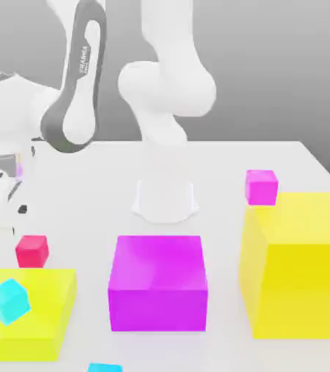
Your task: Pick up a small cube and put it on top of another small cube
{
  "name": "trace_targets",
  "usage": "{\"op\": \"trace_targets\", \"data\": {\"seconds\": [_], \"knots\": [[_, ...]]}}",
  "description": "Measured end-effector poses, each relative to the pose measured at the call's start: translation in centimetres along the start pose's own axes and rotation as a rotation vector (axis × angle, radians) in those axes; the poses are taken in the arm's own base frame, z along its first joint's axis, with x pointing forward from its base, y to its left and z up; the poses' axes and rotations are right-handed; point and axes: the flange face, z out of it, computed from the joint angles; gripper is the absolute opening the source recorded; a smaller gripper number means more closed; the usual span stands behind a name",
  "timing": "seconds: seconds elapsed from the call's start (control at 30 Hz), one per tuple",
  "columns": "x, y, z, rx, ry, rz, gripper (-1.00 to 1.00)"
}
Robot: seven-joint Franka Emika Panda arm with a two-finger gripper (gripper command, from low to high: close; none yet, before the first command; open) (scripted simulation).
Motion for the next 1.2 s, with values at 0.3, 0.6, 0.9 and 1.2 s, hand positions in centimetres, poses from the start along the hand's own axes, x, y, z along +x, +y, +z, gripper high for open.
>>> {"op": "trace_targets", "data": {"seconds": [0.3,0.6,0.9,1.2], "knots": [[-0.3,0.3,5.5,-0.007,0.0,-0.001,-1.0],[-0.3,0.1,1.7,-0.005,-0.003,0.0,-1.0],[-7.5,-6.1,-4.6,-0.006,-0.001,-0.217,-1.0],[-17.8,-11.2,-9.0,-0.007,-0.003,-0.455,-1.0]]}}
